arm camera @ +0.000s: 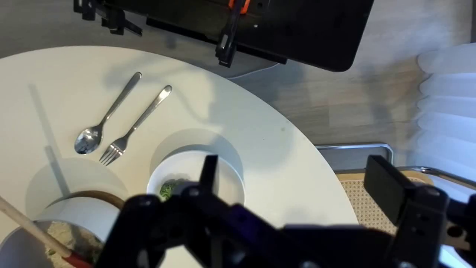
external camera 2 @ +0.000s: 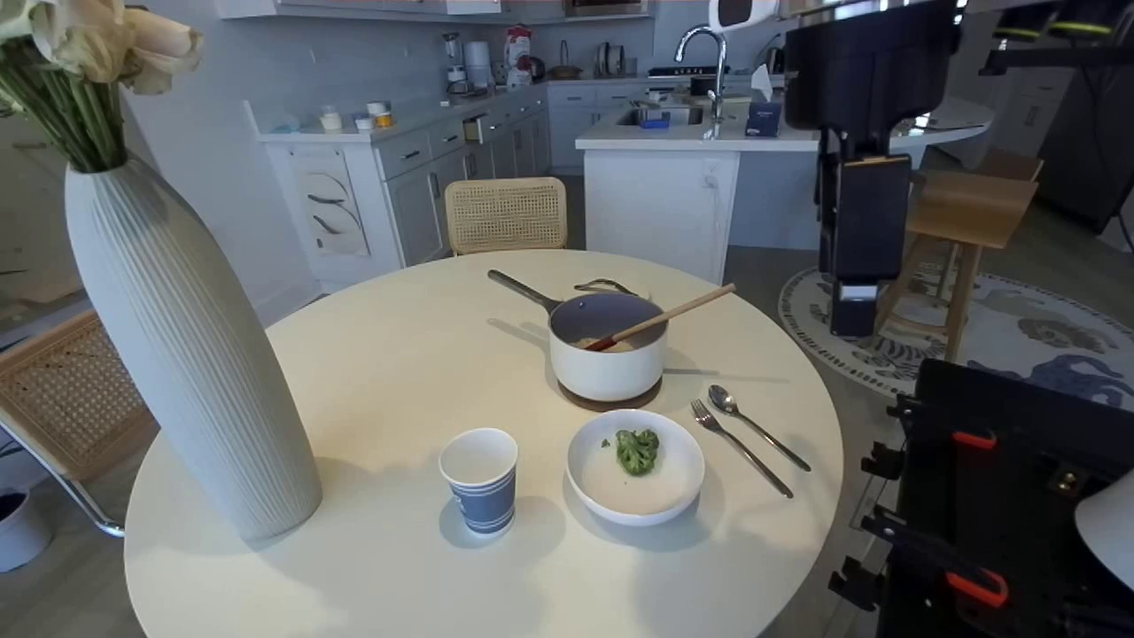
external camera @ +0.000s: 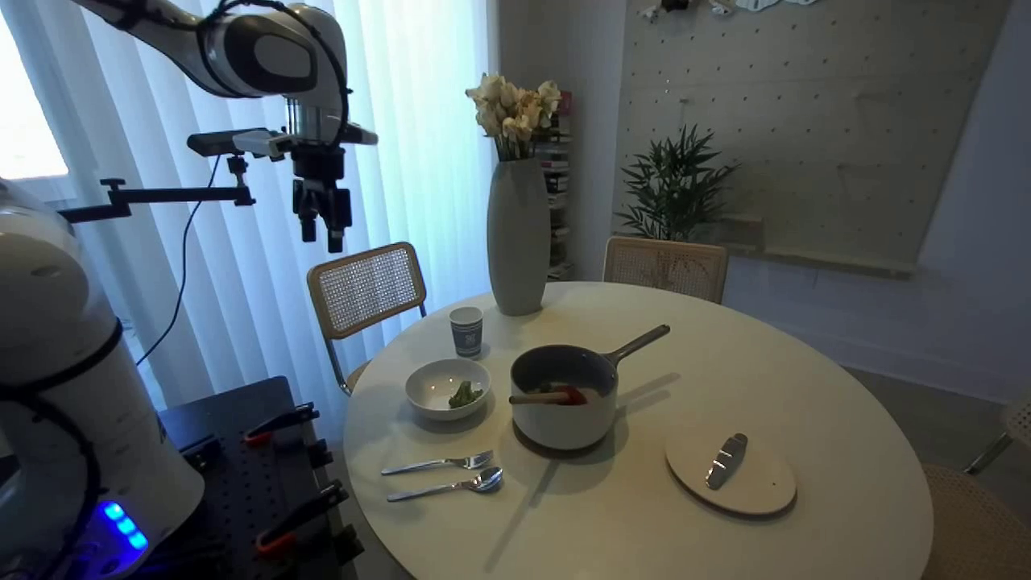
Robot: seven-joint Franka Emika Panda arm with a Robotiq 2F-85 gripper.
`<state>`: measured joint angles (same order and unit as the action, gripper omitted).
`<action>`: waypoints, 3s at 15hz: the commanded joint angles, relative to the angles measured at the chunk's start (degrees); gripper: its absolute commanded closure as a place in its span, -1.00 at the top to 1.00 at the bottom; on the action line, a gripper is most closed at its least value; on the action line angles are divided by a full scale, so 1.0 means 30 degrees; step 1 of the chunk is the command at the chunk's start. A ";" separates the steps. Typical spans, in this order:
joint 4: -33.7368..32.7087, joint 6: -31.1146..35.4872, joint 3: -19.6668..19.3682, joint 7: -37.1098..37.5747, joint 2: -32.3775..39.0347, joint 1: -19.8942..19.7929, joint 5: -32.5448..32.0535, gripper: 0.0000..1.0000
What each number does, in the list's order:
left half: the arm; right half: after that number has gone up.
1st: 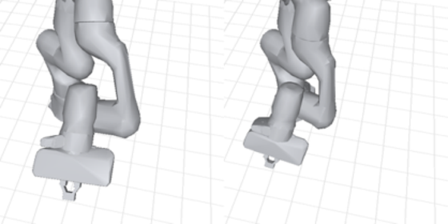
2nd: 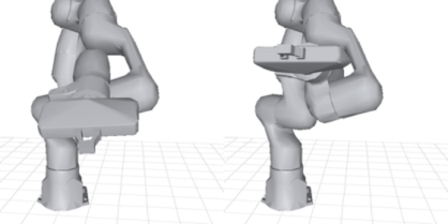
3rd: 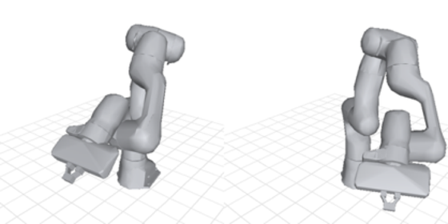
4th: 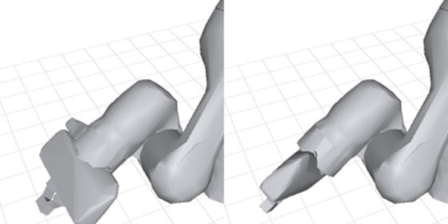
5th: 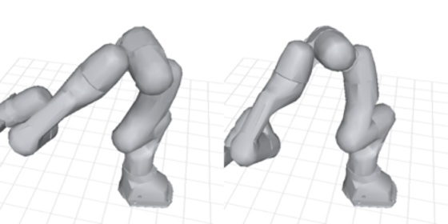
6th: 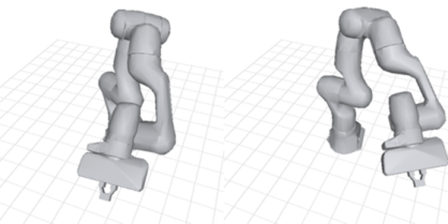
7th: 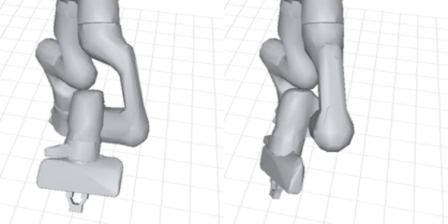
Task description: Take the spatula from the white pot and put it on the table the get the lid and put on the white pot
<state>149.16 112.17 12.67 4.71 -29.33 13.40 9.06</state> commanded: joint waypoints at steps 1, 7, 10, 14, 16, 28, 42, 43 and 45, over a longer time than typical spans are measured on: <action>-0.0040 -0.0057 -0.0056 0.0026 0.0007 0.0054 -0.0031 1.00; -0.1080 -0.0403 0.1157 0.2556 0.1767 -0.0096 -0.0346 1.00; -0.1258 -0.0722 0.1861 0.4743 0.2014 -0.0268 -0.1038 1.00; -0.0715 -0.1066 0.2085 0.7379 0.1225 -0.0776 -0.2538 1.00; -0.0317 -0.1266 0.1752 0.7925 0.0771 -0.1145 -0.3257 1.00; 0.1546 -0.0181 -0.2658 0.2894 -0.0617 -0.4204 -0.7124 1.00; 0.0768 0.5748 -0.6917 -0.5333 0.3270 -0.6640 -0.9921 1.00; 0.0688 0.6240 -0.6946 -0.5316 0.3707 -0.6735 -0.9993 1.00; 0.0409 0.7109 -0.6898 -0.5111 0.4659 -0.6943 -1.0235 1.00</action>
<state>152.62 130.29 -8.23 -9.94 -20.03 -6.22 -20.06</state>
